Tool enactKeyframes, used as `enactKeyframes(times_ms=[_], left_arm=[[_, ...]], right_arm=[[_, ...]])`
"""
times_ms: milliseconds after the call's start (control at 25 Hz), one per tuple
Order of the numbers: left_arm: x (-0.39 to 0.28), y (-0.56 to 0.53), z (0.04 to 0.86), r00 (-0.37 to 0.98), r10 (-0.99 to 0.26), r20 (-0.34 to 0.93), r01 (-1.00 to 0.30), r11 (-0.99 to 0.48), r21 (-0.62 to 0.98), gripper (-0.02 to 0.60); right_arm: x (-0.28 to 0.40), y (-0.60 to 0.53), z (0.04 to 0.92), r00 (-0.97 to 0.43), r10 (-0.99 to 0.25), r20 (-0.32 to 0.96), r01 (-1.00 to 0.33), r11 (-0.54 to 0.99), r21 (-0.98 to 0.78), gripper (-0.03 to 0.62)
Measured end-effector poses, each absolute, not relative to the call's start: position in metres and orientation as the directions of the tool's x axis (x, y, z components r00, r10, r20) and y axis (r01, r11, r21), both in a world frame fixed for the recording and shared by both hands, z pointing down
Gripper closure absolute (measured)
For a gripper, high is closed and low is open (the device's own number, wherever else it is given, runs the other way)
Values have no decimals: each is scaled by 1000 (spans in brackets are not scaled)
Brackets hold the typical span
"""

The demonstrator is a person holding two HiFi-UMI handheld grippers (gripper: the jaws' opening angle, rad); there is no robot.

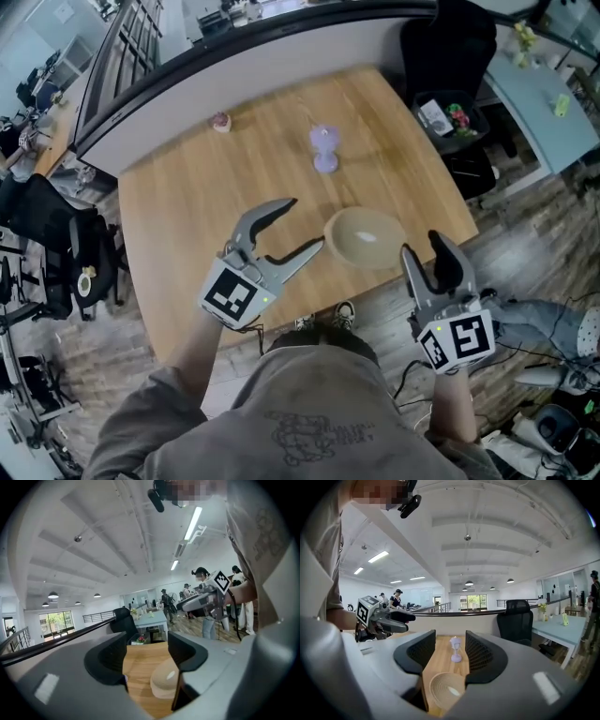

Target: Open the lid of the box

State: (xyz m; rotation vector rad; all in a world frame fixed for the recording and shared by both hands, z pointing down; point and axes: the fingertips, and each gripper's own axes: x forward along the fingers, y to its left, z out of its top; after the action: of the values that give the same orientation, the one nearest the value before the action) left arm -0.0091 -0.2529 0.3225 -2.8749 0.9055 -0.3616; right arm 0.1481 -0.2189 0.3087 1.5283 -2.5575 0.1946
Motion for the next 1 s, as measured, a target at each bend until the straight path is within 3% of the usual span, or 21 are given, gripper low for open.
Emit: enactKeyframes(times_ms=[440,600,1000], left_arm=[[-2,-276,428,852,-433,294,-383,-898,-214,307],[-1,-280,488,847,-355,395,-295,-933,-206,305],[8,-298,611,818,-212,535,-221,-974,-48,290]], right_arm=[[106,-246,407,-549,-754,361,-824,560,-84,411],[92,-248,442,-567,-705,427,-799,596,-78,411],[77,-257,504,-573,-635,518,-793,588,-158,411]])
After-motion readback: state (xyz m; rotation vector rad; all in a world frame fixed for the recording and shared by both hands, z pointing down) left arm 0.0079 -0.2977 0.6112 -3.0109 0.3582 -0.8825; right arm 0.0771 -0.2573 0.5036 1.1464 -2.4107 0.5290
